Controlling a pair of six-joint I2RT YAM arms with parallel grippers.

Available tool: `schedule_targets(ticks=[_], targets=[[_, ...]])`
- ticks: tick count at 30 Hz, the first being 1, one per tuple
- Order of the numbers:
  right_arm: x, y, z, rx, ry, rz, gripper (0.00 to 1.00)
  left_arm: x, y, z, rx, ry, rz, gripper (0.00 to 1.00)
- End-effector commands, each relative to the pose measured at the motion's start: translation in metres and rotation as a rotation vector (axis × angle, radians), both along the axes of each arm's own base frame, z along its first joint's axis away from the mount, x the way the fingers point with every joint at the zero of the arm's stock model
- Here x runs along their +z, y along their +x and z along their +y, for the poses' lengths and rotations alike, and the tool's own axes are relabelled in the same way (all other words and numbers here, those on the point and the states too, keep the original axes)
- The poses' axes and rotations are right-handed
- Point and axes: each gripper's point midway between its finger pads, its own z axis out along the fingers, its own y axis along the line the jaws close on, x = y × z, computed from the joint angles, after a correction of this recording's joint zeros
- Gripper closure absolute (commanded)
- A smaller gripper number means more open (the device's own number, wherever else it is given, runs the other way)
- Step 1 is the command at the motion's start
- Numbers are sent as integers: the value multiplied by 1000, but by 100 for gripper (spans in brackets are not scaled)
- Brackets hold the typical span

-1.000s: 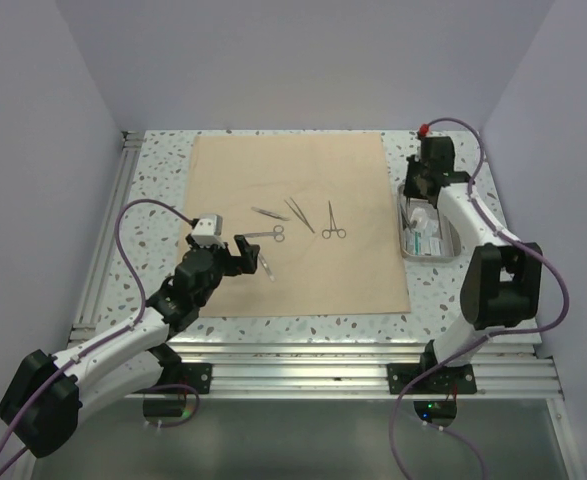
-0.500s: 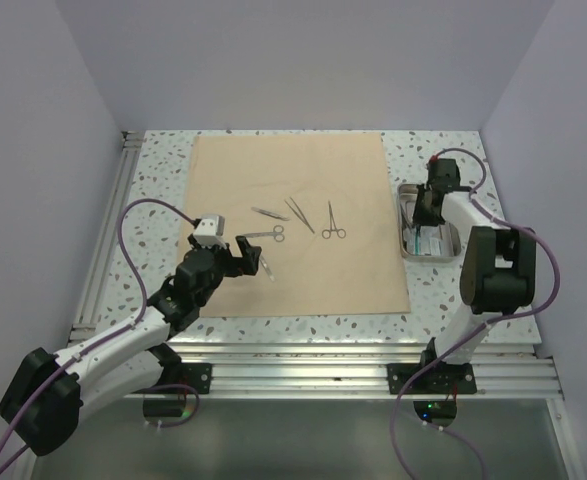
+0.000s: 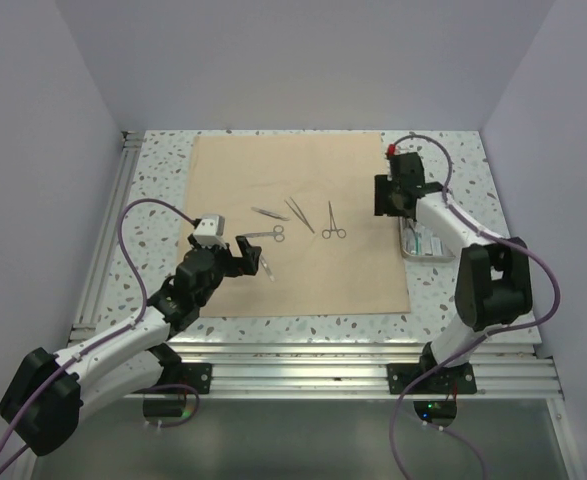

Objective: Prepare the surgical pack

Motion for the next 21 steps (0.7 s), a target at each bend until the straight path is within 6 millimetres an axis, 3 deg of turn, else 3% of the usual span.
schedule_targets(ticks=[1,3,8,9,10,11,12,14,15,17,21], targets=[[42,13,56,147,24,-127,41,17,7,-1,13,-22,-53,0],[37,14,93,244,43,-117,41,17,8,-1,16,-21,-54,0],[15,17,160,411,57,-65,44,17,8,1,21,-16,-55,0],[20,23,172,431,63,-82,44,17,8,1,23,-16,-55,0],[5,23,179,453,48,-52,44,17,8,1,24,-15,-55,0],[3,21,192,484,46,-48,44,17,8,2,24,-15,-55,0],[6,27,201,499,49,-59,44,15,7,1,23,-14,-52,0],[-10,26,217,542,42,-26,45,16,8,1,21,-16,-55,0],[-6,30,224,554,47,-37,45,16,8,0,20,-15,-53,0],[-21,29,233,579,40,-3,45,17,8,1,21,-16,-56,0],[-30,35,244,593,35,14,45,17,8,2,24,-15,-57,0]])
